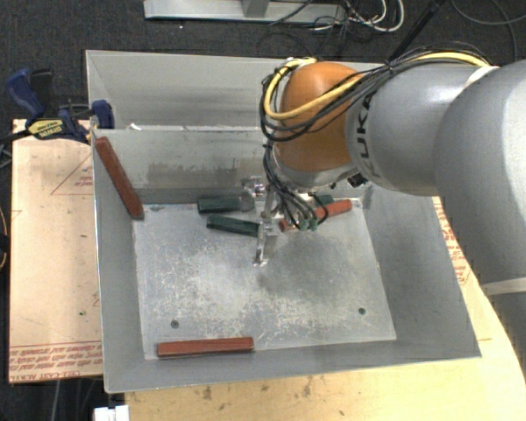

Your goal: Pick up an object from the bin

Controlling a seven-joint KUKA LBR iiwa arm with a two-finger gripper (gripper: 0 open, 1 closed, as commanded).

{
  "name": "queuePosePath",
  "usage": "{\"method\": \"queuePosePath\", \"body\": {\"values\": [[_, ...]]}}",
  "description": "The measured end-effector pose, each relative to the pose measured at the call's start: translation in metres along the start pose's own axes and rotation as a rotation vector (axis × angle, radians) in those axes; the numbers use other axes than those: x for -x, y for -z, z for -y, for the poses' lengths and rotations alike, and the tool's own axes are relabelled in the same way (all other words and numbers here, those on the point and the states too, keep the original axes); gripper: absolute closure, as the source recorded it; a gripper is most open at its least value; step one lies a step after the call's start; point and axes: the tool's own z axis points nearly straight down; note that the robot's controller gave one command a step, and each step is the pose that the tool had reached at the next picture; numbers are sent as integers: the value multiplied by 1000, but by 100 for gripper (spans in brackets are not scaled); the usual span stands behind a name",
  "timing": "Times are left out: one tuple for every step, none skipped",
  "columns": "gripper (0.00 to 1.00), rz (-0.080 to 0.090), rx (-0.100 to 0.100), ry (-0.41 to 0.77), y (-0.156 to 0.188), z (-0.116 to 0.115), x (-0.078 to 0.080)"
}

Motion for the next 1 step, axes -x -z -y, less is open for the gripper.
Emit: {"method": "queuePosePath", "body": {"values": [[100, -1, -1, 31, -43, 17, 19]]}}
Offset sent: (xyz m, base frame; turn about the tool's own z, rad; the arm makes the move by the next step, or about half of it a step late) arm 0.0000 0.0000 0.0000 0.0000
